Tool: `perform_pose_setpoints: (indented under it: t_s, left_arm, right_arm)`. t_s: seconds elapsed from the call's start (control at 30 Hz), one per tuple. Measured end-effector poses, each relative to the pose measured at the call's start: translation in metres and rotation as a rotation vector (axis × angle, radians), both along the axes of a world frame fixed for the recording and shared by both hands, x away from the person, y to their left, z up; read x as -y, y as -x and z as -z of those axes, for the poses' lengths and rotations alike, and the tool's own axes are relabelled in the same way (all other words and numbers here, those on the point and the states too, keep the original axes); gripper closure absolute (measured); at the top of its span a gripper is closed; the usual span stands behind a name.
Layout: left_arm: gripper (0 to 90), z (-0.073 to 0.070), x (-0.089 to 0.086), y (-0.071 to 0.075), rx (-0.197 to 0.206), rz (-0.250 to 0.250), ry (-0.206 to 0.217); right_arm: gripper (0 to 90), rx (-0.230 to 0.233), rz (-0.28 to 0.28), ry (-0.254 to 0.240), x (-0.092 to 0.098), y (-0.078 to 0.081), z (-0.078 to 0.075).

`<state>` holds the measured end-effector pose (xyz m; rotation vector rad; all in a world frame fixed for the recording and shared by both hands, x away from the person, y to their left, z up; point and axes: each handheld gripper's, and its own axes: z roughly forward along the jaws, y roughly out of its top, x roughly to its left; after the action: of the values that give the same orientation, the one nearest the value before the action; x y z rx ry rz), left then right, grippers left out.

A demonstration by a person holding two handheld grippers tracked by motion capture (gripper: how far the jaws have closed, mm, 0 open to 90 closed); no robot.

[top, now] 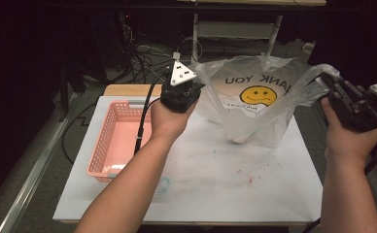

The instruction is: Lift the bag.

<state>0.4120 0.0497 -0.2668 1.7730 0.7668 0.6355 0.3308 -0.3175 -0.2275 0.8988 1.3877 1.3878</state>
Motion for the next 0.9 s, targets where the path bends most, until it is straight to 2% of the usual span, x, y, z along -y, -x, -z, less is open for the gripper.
perform_pose_setpoints:
  t_s: [0.1,0.13,0.2,0.27,0.33,0.43,0.5,0.53,0.6,0.7,0.8,0.9]
  left_arm:
    - [87.8,0.023,0.003,-0.013,-0.042,-0.017,-0.027]
    - [87.7,0.035,0.005,-0.017,-0.079,-0.022,-0.023]
    - [84.2,0.051,0.006,-0.024,-0.122,-0.027,-0.018]
    - [84.1,0.068,0.01,-0.032,-0.153,-0.036,-0.035]
    - [84.1,0.082,0.012,-0.038,-0.184,-0.042,-0.032]
    - [81.6,0.096,0.017,-0.046,-0.209,-0.043,-0.054]
    - [79.2,0.1,0.019,-0.048,-0.218,-0.036,-0.051]
    - [75.1,0.1,0.02,-0.048,-0.215,-0.034,-0.044]
    - [64.1,0.098,0.021,-0.043,-0.202,-0.026,-0.038]
    - [48.2,0.093,0.018,-0.033,-0.183,-0.005,-0.019]
    - [33.9,0.087,0.013,-0.019,-0.177,0.013,-0.011]
    - [24.1,0.082,0.008,-0.003,-0.157,0.04,-0.012]
  right_arm:
    - [90.0,-0.064,0.018,0.012,0.005,-0.016,0.017]
    - [90.0,-0.089,0.021,0.02,0.007,-0.021,0.025]
    - [90.0,-0.144,0.029,0.014,0.009,-0.03,0.043]
    - [90.0,-0.201,0.039,0.012,0.012,-0.04,0.063]
    - [90.0,-0.243,0.044,0.012,0.015,-0.049,0.078]
    - [89.9,-0.308,0.06,0.018,0.019,-0.061,0.1]
    - [89.8,-0.339,0.061,0.01,0.021,-0.068,0.111]
    - [89.3,-0.35,0.059,0.009,0.022,-0.071,0.114]
    - [83.2,-0.355,0.043,0.0,0.022,-0.072,0.117]
    - [66.8,-0.333,0.007,-0.027,0.021,-0.066,0.113]
    - [52.5,-0.31,-0.025,-0.038,0.018,-0.056,0.107]
    - [42.2,-0.281,-0.045,-0.036,0.014,-0.041,0.102]
